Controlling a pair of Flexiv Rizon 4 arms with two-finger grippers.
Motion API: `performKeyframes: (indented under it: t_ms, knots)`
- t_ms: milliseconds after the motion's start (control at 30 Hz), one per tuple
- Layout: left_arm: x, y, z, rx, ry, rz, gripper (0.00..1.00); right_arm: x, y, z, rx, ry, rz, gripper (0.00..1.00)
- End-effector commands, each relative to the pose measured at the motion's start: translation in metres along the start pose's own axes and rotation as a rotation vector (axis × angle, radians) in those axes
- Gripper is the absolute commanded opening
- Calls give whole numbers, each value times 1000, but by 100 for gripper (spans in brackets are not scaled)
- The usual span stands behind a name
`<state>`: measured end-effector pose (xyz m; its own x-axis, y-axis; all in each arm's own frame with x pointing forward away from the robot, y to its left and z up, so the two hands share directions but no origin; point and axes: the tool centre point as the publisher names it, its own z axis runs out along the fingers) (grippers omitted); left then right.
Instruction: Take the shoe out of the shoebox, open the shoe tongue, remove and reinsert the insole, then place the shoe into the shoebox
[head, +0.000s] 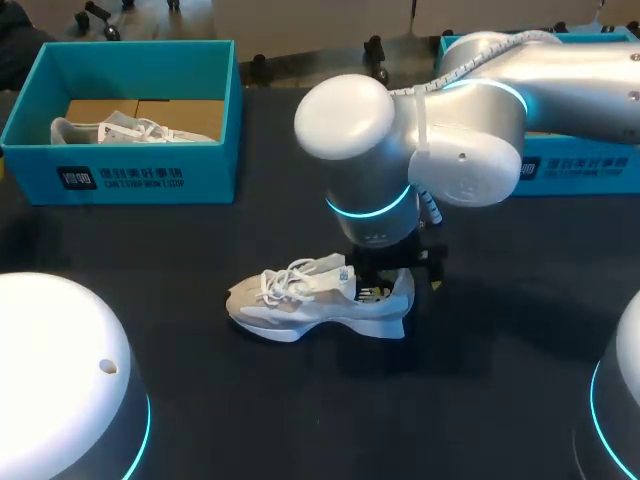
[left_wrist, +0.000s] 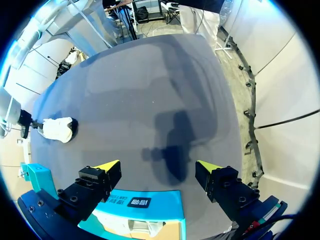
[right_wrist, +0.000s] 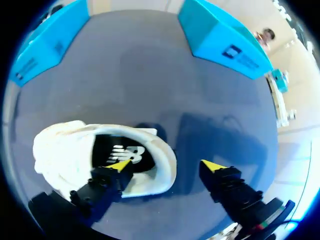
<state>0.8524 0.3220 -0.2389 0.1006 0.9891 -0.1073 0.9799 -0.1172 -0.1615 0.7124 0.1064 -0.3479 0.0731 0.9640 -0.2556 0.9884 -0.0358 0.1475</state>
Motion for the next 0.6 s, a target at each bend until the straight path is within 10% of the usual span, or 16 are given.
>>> performKeyframes:
  t_ms: [33, 600]
  knots:
    - [0, -1, 0, -4, 3, 0, 100, -15, -1, -21, -61, 55, -72, 100]
    - [0, -1, 0, -4, 3, 0, 100, -8, 26, -71, -257, 307, -798, 100]
